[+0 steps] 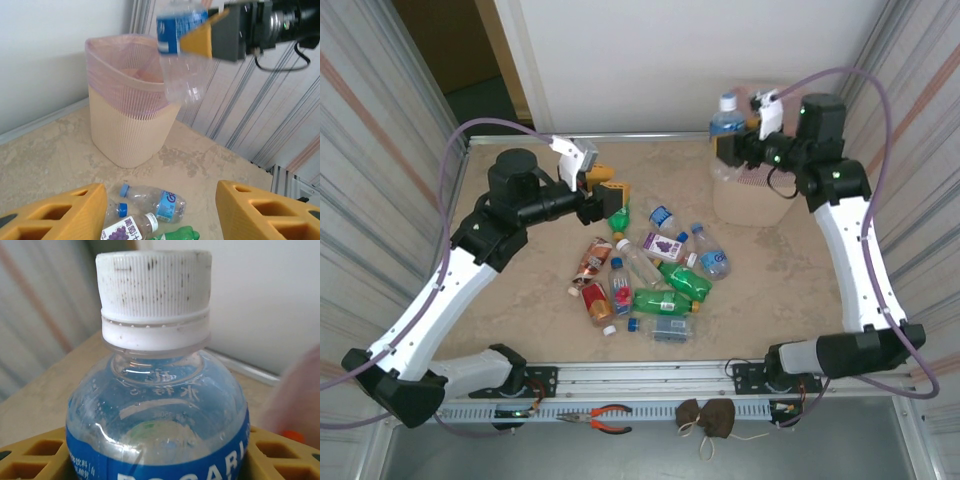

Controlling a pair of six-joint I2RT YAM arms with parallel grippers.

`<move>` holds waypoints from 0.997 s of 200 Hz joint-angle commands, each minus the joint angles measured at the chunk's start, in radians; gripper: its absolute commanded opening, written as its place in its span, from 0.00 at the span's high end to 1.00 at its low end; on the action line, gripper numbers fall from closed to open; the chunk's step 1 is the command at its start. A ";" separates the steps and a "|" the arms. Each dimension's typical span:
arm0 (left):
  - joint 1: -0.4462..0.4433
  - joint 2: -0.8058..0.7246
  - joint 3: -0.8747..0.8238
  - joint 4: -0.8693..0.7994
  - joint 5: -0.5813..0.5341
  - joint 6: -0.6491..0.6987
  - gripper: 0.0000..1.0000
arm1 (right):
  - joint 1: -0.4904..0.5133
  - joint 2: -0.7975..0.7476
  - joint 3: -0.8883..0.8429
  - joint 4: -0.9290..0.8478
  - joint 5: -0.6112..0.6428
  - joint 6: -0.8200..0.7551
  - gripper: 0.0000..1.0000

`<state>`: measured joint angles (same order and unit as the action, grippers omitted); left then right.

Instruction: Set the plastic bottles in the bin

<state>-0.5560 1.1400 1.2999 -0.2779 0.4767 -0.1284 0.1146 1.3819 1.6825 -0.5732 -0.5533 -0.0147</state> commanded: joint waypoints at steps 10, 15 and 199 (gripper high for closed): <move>0.010 -0.033 -0.028 0.031 -0.011 -0.015 0.41 | -0.101 0.119 0.162 -0.010 0.084 0.128 0.44; 0.014 -0.034 -0.031 0.028 -0.012 -0.015 0.41 | -0.116 0.142 0.183 -0.022 0.099 0.136 0.45; 0.057 -0.039 -0.169 -0.054 -0.049 -0.017 0.41 | -0.151 0.925 0.725 -0.708 0.424 0.152 0.43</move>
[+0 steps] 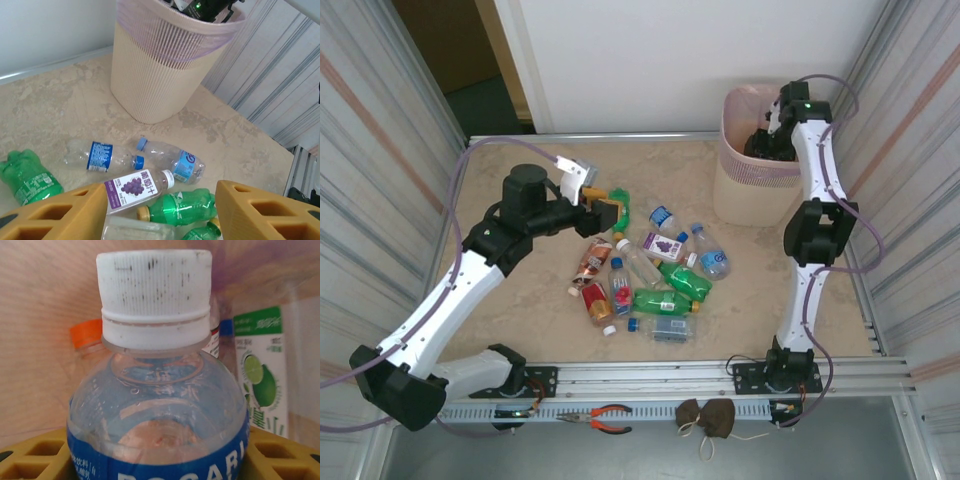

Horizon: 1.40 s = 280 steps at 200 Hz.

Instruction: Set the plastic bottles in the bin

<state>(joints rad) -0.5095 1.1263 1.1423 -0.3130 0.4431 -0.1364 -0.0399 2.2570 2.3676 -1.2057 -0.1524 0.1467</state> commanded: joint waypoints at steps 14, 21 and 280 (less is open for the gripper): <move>0.010 -0.030 -0.016 -0.023 -0.016 -0.008 0.41 | 0.004 0.079 0.041 -0.087 0.024 -0.012 0.42; 0.010 -0.031 -0.016 -0.026 -0.016 -0.008 0.41 | 0.004 0.091 0.042 -0.089 0.024 -0.012 0.42; 0.017 0.294 0.126 -0.170 -0.205 -0.015 0.38 | -0.018 -0.280 0.111 -0.084 0.010 0.022 0.13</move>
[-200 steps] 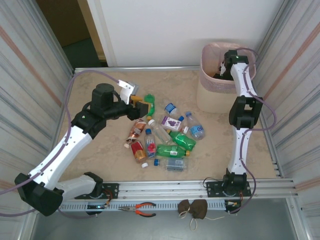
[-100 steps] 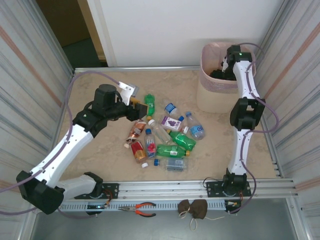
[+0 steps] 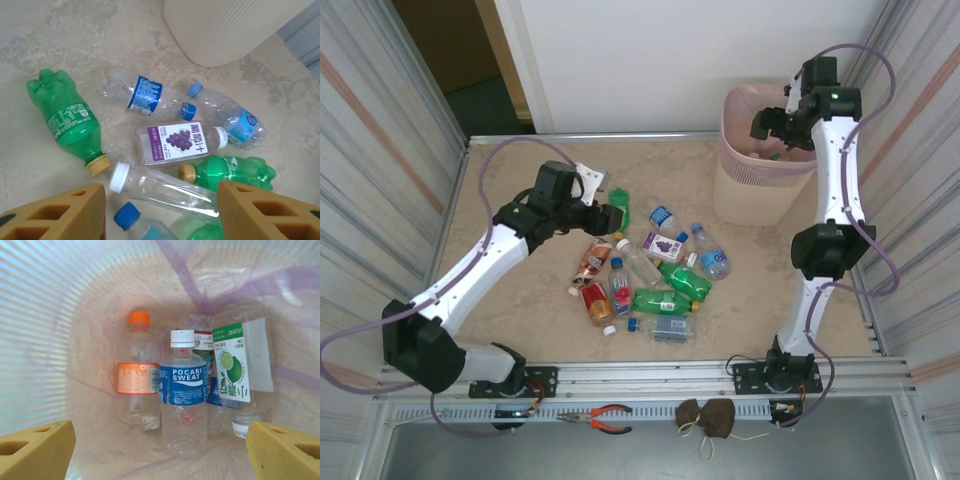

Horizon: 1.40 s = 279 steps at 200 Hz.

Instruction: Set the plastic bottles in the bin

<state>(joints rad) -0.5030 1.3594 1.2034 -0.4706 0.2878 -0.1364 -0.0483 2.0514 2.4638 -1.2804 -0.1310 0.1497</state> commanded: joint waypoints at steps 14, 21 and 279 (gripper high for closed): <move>0.013 0.111 0.096 -0.013 -0.065 -0.021 0.38 | -0.010 -0.113 -0.003 -0.007 -0.012 0.019 0.14; 0.015 0.139 0.113 -0.014 -0.070 -0.025 0.38 | -0.011 -0.134 -0.018 -0.003 -0.012 0.019 0.14; 0.044 0.767 0.406 -0.119 -0.193 -0.180 0.23 | -0.043 -0.613 -0.578 0.157 -0.019 0.047 0.13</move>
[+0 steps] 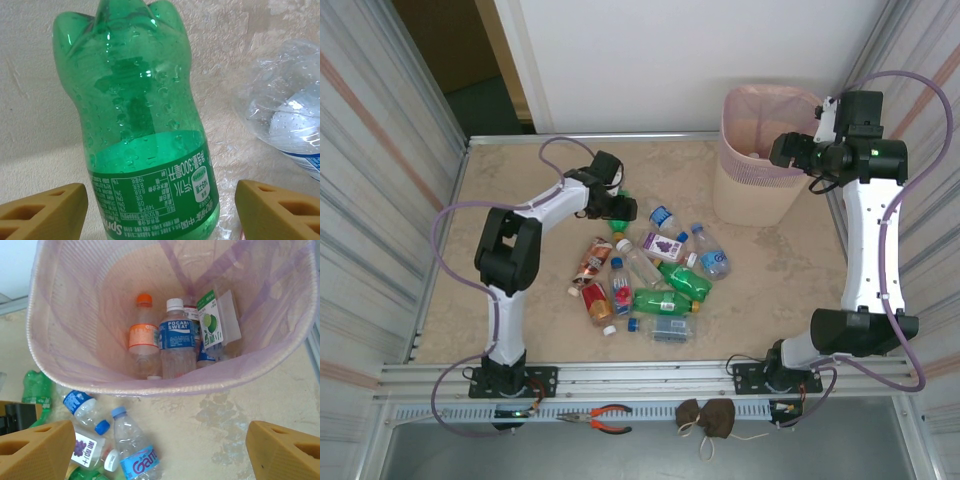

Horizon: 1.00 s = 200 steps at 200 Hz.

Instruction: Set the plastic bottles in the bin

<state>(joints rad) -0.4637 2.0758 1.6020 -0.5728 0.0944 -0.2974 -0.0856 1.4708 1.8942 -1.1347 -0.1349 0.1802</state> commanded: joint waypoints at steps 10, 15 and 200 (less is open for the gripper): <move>0.003 0.059 0.006 -0.017 0.000 -0.020 0.24 | -0.005 -0.033 -0.010 0.010 -0.014 0.013 0.13; 0.003 0.063 0.007 -0.018 -0.001 -0.022 0.24 | -0.006 -0.033 -0.010 0.009 -0.014 0.012 0.13; 0.014 -0.201 -0.008 0.148 0.129 0.067 0.44 | -0.010 -0.172 -0.164 0.174 -0.203 0.097 0.15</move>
<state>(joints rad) -0.4572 2.0029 1.6176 -0.5217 0.1287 -0.2733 -0.0898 1.3705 1.7741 -1.0576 -0.2272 0.2165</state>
